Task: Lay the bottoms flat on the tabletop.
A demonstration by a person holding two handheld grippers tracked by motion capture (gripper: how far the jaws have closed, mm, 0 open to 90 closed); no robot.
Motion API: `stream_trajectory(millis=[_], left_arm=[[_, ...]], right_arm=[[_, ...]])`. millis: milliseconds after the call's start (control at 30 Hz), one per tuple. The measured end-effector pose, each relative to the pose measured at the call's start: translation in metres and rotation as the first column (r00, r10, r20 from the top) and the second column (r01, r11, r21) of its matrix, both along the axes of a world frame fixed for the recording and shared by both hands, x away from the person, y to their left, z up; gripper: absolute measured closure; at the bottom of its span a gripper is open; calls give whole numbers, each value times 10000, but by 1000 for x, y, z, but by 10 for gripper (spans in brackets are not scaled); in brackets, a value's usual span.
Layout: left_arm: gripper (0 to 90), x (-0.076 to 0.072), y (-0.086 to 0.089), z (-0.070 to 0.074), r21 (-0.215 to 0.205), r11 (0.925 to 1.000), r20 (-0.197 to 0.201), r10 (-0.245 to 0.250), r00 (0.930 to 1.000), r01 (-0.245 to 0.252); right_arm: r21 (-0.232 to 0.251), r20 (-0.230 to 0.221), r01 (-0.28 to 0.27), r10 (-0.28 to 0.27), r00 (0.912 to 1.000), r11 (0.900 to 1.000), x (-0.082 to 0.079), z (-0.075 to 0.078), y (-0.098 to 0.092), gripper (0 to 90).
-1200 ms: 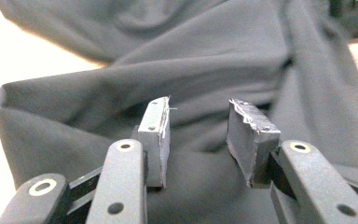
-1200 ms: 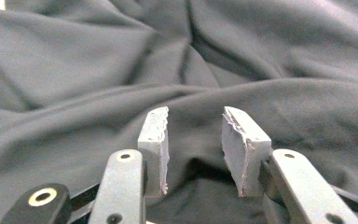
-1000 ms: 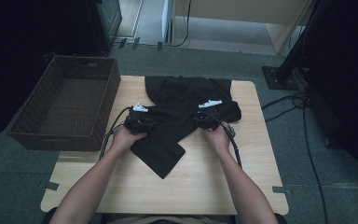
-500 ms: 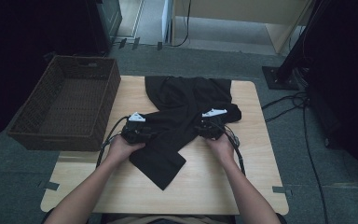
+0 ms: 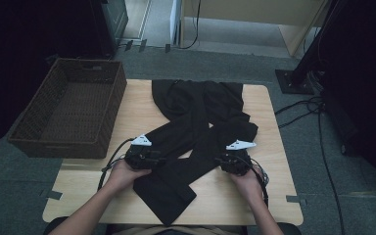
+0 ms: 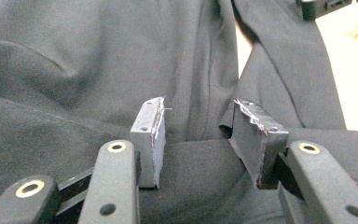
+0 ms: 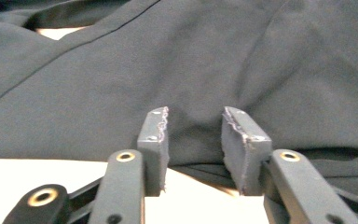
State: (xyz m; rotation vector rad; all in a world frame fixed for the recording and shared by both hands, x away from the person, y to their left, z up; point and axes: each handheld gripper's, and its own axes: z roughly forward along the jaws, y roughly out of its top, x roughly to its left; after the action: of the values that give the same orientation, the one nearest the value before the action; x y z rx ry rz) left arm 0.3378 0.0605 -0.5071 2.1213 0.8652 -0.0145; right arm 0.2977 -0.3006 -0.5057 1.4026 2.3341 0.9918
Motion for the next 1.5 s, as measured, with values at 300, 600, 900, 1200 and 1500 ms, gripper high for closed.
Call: stream_trajectory(millis=[300,600,900,1200,1500], left_arm=[[547,29,-2,21,-360,9988,611,359,9975,-337],[540,72,3,13,37,9968,687,791,9945,-795],[528,76,3,12,215,9961,922,829,9923,-853],[512,65,6,13,211,9956,1054,890,9904,-917],[510,73,17,6,310,9919,1026,1195,9875,-1232]], right_arm=[[561,1437,788,-862,9859,9953,29,15,-1,543],[298,907,1076,-1099,9898,9937,82,-2,18,474],[-474,1430,865,-789,9866,9951,76,-11,32,586],[530,1106,-367,307,9934,9979,34,-13,44,874],[875,540,-1794,1752,9831,9799,-11,-11,65,873]])
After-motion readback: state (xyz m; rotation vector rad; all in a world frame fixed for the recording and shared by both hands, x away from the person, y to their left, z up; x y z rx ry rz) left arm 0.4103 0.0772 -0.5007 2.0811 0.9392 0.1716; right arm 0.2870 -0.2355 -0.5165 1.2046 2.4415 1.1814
